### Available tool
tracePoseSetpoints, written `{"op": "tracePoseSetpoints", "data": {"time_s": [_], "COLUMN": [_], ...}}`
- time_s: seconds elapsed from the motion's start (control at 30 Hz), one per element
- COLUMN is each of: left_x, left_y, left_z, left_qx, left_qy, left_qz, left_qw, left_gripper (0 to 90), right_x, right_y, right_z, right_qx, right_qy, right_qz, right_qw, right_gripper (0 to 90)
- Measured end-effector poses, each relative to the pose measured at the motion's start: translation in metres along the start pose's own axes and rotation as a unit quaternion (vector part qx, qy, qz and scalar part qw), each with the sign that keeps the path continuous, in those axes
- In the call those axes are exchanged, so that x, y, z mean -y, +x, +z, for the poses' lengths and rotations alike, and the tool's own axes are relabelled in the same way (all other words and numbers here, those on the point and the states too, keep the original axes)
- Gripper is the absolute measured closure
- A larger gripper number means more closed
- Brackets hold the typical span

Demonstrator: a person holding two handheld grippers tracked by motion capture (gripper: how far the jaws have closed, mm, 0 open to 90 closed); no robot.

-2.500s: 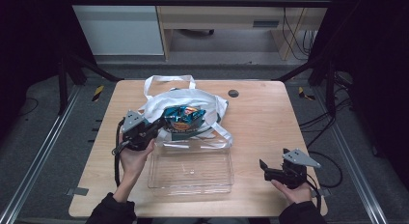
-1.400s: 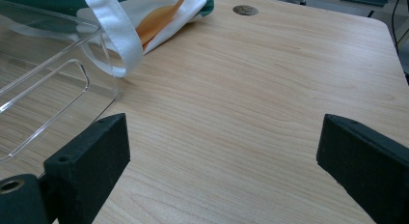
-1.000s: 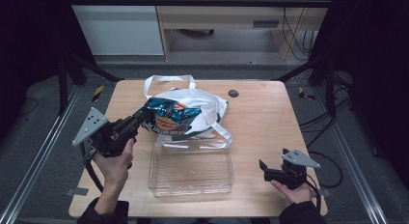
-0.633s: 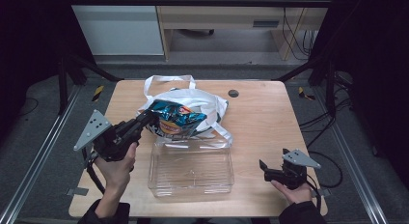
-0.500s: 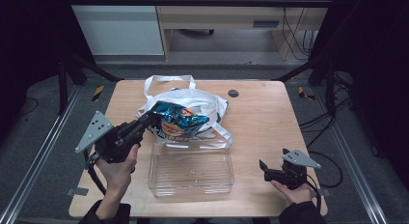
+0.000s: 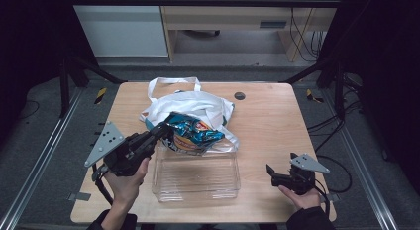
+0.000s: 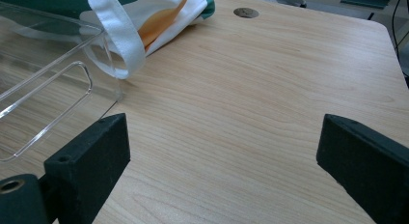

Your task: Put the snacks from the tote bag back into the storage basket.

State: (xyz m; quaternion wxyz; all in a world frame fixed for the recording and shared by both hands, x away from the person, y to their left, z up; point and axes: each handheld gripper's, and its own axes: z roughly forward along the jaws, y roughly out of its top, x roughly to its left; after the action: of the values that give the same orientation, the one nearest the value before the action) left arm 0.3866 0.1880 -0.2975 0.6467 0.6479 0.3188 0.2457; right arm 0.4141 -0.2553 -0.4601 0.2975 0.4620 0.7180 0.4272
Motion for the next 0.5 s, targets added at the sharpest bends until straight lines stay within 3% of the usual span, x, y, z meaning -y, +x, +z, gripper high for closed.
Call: {"op": "tracePoseSetpoints", "data": {"time_s": [0.5], "left_x": [0.022], "left_y": [-0.01], "left_z": [0.003], "left_qx": [0.004], "left_qy": [0.045], "left_qz": [0.0], "left_qw": [0.999], "left_gripper": [89.9], "right_x": [0.0], "right_y": [0.0], "right_z": [0.0], "right_qx": [0.0], "right_qy": [0.001], "right_qz": [0.001], "right_qw": [1.0], "right_gripper": [5.0]}}
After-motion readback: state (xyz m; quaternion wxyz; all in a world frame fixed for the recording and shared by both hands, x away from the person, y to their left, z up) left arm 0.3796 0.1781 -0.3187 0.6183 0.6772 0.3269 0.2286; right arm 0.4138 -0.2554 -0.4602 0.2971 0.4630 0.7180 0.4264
